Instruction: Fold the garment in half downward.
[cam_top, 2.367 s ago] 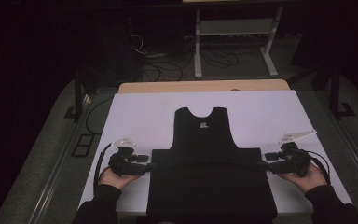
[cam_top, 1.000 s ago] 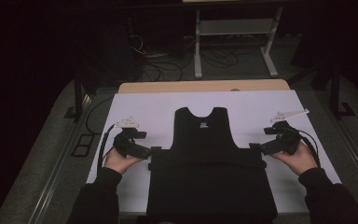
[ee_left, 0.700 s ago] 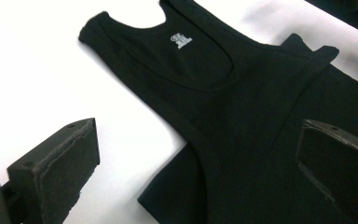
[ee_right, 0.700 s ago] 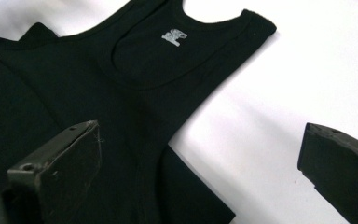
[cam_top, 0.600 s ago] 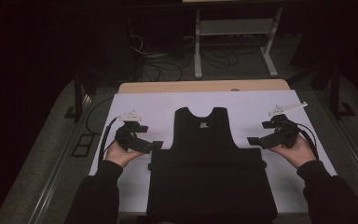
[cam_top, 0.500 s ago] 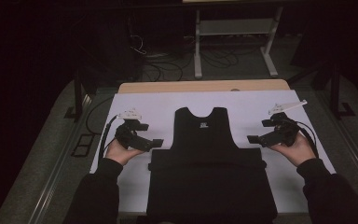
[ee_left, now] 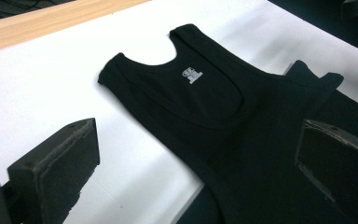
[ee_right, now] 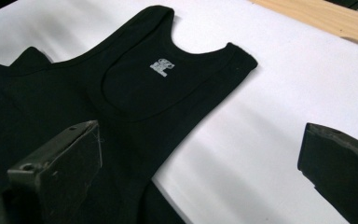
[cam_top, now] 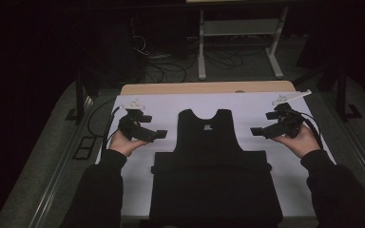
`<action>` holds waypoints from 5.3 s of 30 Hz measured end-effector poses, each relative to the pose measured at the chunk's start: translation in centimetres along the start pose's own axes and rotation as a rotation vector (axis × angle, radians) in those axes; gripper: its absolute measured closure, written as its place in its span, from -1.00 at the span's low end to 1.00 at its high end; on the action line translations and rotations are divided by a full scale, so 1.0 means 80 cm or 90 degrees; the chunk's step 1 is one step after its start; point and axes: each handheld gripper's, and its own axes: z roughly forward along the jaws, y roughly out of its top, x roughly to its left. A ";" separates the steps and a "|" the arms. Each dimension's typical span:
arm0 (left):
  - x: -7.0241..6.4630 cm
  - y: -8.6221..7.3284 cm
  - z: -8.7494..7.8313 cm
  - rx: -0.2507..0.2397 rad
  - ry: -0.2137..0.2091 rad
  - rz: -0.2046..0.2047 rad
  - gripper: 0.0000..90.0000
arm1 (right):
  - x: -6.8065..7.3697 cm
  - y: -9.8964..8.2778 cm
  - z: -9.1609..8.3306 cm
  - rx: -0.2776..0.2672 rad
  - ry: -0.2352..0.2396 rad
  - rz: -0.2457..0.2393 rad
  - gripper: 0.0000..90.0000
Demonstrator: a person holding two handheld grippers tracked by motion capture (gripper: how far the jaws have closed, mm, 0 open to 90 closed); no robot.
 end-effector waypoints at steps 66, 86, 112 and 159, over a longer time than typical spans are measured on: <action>0.082 0.027 0.098 0.015 0.036 -0.070 -1.00 | -0.041 0.059 0.097 0.034 -0.029 0.004 -0.95; 0.093 0.010 0.138 0.019 0.034 -0.104 -1.00 | -0.057 0.048 0.148 0.039 -0.016 0.039 -0.74; 0.095 -0.001 0.162 0.049 0.049 -0.141 -0.55 | -0.054 0.037 0.181 0.067 -0.047 0.050 -0.27; 0.053 0.019 0.171 0.062 0.090 -0.102 0.91 | -0.040 0.032 0.171 0.051 -0.037 0.081 0.92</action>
